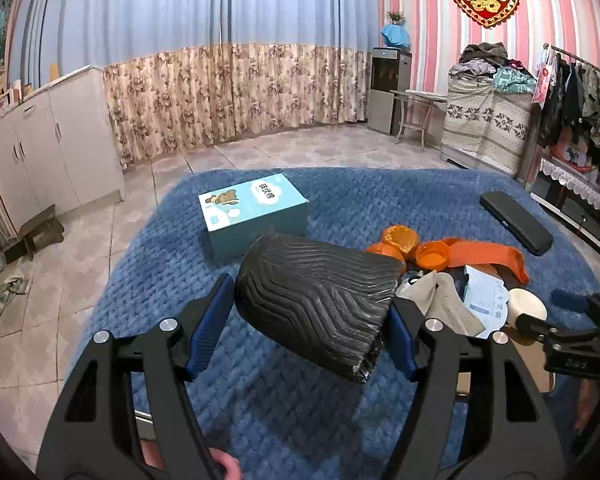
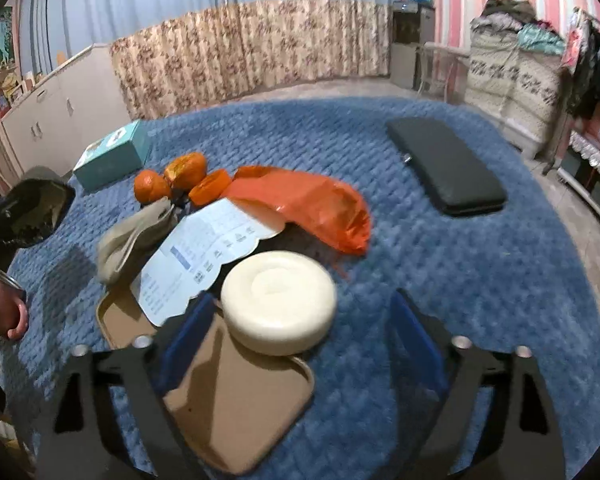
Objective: Collect trash
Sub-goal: 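Grasp the black ribbed cup with the left tool while the right tool grasps the cream round disc, then carry the cup and disc in both tools over the blue basket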
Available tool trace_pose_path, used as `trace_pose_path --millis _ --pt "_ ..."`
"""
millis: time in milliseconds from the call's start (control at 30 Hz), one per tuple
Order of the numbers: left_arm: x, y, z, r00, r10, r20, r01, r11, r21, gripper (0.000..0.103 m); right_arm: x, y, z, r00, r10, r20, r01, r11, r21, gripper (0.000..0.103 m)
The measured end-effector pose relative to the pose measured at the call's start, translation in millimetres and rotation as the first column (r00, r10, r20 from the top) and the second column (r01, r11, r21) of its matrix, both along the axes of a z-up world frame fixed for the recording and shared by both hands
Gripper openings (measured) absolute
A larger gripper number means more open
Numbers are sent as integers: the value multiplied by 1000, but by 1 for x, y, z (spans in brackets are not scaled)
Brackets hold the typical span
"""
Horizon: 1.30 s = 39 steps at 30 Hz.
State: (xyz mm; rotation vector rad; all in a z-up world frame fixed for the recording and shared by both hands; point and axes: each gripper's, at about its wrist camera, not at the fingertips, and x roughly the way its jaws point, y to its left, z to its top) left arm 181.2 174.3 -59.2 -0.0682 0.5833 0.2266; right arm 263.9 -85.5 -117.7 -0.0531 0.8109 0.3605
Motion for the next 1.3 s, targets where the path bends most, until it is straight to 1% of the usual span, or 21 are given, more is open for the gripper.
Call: trace_pose_path --millis 33,67,133,233,333,433,533,633,767,833,900,933,1000,1167,1233,1300 --pt "0 1 0 1000 2 -2 -2 1000 -7 68 2 2 -3 1000 6 -14 -6 1000 7 72" --pt "0 0 0 1000 4 -3 -4 1000 -13 68 3 3 -5 1000 14 -22 -14 1000 23 67" --pt "0 0 0 1000 6 -9 -6 1000 -22 68 1 3 -4 999 30 -20 -29 998 51 61" --pt "1 -1 1 1000 2 -4 -2 1000 -19 68 -5 0 1 999 34 15 -34 998 51 61" --pt "1 -8 4 1000 -3 7 3 1000 -21 68 -12 -13 10 999 11 47 -13 999 51 61" --pt "2 -21 9 999 -22 24 23 999 -34 68 -28 -36 26 994 -19 105 17 1000 15 61" --pt "4 -42 15 998 -54 44 55 998 -38 68 -46 -69 44 984 -65 167 70 997 -26 61" --pt "6 -70 19 993 -94 66 96 995 -36 68 -64 -115 61 966 -149 213 159 987 -33 61" --pt "11 -111 23 985 -149 81 152 988 -28 68 -85 -182 78 925 -282 256 303 952 -46 61" --pt "15 -134 26 979 -182 86 185 982 -28 68 -89 -207 81 907 -329 263 350 936 -37 61" --pt "17 -151 28 974 -207 89 209 978 -22 68 -96 -241 83 875 -401 270 417 909 -2 61" --pt "18 -163 30 970 -227 91 229 973 -15 68 -98 -250 83 866 -420 271 435 900 5 61" --pt "20 -182 31 961 -260 94 261 965 -1 68 -101 -279 81 832 -482 274 497 868 14 61" --pt "28 -236 32 938 -332 95 333 943 4 68 -106 -327 76 772 -573 274 589 808 32 61" --pt "31 -258 31 927 -363 93 364 931 6 68 -107 -345 71 751 -607 259 619 784 45 61" --pt "34 -278 29 915 -392 94 394 919 5 68 -107 -357 68 737 -627 254 639 768 40 61"
